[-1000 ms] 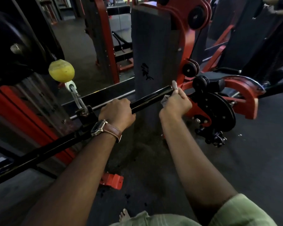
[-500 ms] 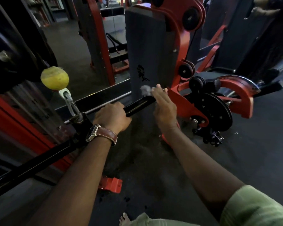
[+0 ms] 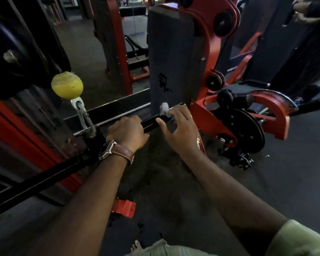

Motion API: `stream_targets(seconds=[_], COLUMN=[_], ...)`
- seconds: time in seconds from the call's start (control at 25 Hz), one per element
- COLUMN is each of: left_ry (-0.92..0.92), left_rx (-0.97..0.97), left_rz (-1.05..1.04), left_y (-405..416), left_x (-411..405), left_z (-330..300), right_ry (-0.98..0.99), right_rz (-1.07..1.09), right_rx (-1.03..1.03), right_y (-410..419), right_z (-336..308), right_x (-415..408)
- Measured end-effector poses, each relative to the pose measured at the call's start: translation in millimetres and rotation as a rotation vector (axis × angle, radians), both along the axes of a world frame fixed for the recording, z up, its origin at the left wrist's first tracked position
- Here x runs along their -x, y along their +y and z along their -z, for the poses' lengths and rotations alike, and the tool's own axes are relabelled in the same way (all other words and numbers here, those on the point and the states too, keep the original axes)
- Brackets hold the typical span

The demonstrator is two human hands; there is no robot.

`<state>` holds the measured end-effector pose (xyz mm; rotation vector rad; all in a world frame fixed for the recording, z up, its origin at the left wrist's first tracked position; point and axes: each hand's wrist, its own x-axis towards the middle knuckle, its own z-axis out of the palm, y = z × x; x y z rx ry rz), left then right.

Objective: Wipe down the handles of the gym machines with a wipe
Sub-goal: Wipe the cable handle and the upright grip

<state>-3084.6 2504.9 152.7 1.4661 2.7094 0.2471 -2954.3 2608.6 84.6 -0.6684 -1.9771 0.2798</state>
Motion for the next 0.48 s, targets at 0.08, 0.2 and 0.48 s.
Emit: stream_targets(seconds=[0.08, 0.2, 0.48], left_ry=[-0.001, -0.017, -0.005], left_rx=[-0.010, -0.023, -0.039], left_rz=[0.003, -0.003, 0.003], left_y=[-0.2, 1.1, 0.6], left_x=[0.5, -0.1, -0.1], left_z=[1.9, 2.5, 2.1], right_ry=[0.067, 0.190, 0.183], right_rz=[0.059, 0.309, 0.152], right_rx=[0.027, 0.193, 0.186], right_y=[17.4, 38.8, 31.1], right_z=[-8.4, -24.0, -21.5], right_x=[-4.8, -7.6, -5.3])
